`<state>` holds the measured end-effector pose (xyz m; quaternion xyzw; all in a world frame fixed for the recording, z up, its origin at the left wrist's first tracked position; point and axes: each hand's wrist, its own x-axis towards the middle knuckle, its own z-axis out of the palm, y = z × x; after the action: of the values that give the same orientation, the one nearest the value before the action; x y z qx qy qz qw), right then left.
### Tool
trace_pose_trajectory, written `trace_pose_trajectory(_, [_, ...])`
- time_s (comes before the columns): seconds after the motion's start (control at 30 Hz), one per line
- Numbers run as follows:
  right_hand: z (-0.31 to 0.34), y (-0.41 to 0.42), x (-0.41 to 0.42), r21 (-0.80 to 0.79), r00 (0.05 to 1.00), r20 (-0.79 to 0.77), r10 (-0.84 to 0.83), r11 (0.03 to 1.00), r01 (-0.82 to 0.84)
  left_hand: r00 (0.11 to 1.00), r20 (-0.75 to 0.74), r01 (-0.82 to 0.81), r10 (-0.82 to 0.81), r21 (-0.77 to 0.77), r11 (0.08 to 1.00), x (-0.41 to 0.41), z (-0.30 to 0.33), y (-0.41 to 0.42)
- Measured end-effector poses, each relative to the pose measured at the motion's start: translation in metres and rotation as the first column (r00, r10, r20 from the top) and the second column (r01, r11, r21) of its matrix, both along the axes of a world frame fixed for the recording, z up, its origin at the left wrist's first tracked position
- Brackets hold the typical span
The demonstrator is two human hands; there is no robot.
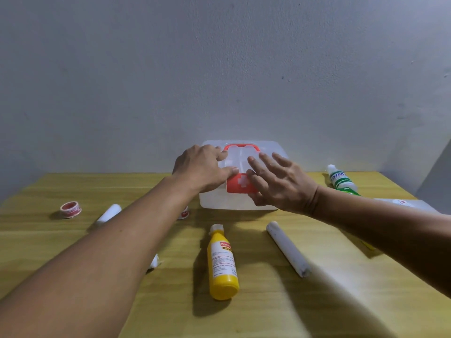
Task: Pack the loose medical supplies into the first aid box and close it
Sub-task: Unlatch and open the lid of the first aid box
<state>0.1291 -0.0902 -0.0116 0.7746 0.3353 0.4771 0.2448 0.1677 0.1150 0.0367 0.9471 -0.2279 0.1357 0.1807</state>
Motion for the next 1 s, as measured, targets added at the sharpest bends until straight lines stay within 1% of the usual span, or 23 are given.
trace_pose_trajectory(0.07, [0.002,0.002,-0.004,0.025,1.0,-0.009,0.0,1.0,0.0,1.0,-0.008,0.006,-0.006,0.025,1.0,0.0,0.003,0.0])
trace_pose_trajectory(0.1, [0.003,0.005,-0.007,0.049,1.0,-0.018,-0.009,0.999,0.009,0.999,-0.035,0.025,-0.024,0.03,0.999,0.0,0.005,0.001])
trace_pose_trajectory(0.13, [0.005,0.008,-0.011,0.077,0.999,-0.038,-0.024,0.997,0.027,0.995,-0.079,0.053,-0.053,-0.002,0.999,0.0,0.007,0.003])
trace_pose_trajectory(0.17, [0.009,0.011,-0.015,0.106,0.996,-0.074,-0.043,0.993,0.051,0.987,-0.131,0.08,-0.09,-0.077,0.994,-0.001,0.008,0.005])
trace_pose_trajectory(0.2, [0.013,0.014,-0.019,0.133,0.99,-0.125,-0.06,0.988,0.076,0.978,-0.168,0.095,-0.127,-0.185,0.978,-0.002,0.008,0.007])
trace_pose_trajectory(0.23, [0.016,0.016,-0.023,0.162,0.98,-0.184,-0.07,0.982,0.101,0.975,-0.169,0.091,-0.145,-0.293,0.952,-0.004,0.006,0.009])
trace_pose_trajectory(0.3, [0.021,0.017,-0.029,0.228,0.95,-0.301,-0.078,0.962,0.151,0.985,-0.126,0.048,-0.115,-0.443,0.895,-0.007,-0.001,0.014])
trace_pose_trajectory(0.33, [0.023,0.016,-0.032,0.267,0.934,-0.349,-0.079,0.947,0.18,0.987,-0.135,0.009,-0.091,-0.512,0.859,-0.009,-0.005,0.016])
trace_pose_trajectory(0.43, [0.025,0.014,-0.039,0.408,0.898,-0.439,-0.043,0.88,0.242,0.95,-0.29,-0.132,-0.113,-0.703,0.699,-0.014,-0.019,0.02])
trace_pose_trajectory(0.5, [0.029,0.015,-0.042,0.507,0.888,-0.461,-0.004,0.82,0.267,0.928,-0.336,-0.157,-0.161,-0.745,0.649,-0.02,-0.029,0.019])
trace_pose_trajectory(0.57, [0.034,0.019,-0.044,0.59,0.887,-0.461,0.042,0.761,0.27,0.91,-0.349,-0.133,-0.224,-0.759,0.638,-0.027,-0.04,0.016])
trace_pose_trajectory(0.7, [0.047,0.026,-0.048,0.679,0.903,-0.419,0.098,0.694,0.24,0.909,-0.326,-0.103,-0.258,-0.778,0.62,-0.029,-0.048,0.013])
trace_pose_trajectory(0.73, [0.052,0.027,-0.049,0.697,0.907,-0.408,0.107,0.678,0.233,0.917,-0.317,-0.095,-0.243,-0.764,0.638,-0.029,-0.048,0.012])
trace_pose_trajectory(0.77, [0.058,0.027,-0.048,0.712,0.914,-0.39,0.11,0.666,0.224,0.932,-0.298,-0.084,-0.207,-0.732,0.676,-0.03,-0.046,0.012])
trace_pose_trajectory(0.8, [0.065,0.027,-0.046,0.722,0.924,-0.367,0.102,0.658,0.214,0.957,-0.252,-0.058,-0.142,-0.648,0.759,-0.031,-0.044,0.011])
trace_pose_trajectory(0.83, [0.072,0.027,-0.043,0.728,0.935,-0.343,0.088,0.655,0.205,0.978,-0.193,-0.036,-0.078,-0.525,0.85,-0.03,-0.042,0.01])
trace_pose_trajectory(0.87, [0.08,0.025,-0.038,0.729,0.945,-0.319,0.07,0.656,0.197,0.991,-0.129,-0.01,-0.046,-0.399,0.917,-0.028,-0.039,0.007])
trace_pose_trajectory(0.9, [0.087,0.024,-0.032,0.729,0.951,-0.303,0.054,0.656,0.195,0.996,-0.08,0.004,-0.028,-0.289,0.957,-0.025,-0.036,0.004])
trace_pose_trajectory(0.93, [0.093,0.024,-0.026,0.729,0.953,-0.299,0.04,0.654,0.201,0.997,-0.078,-0.005,-0.01,-0.191,0.982,-0.023,-0.033,0.001])
trace_pose_trajectory(1.0, [0.103,0.022,-0.014,0.727,0.953,-0.303,0.016,0.651,0.22,0.992,-0.12,-0.028,0.025,-0.022,0.999,-0.019,-0.03,-0.005])
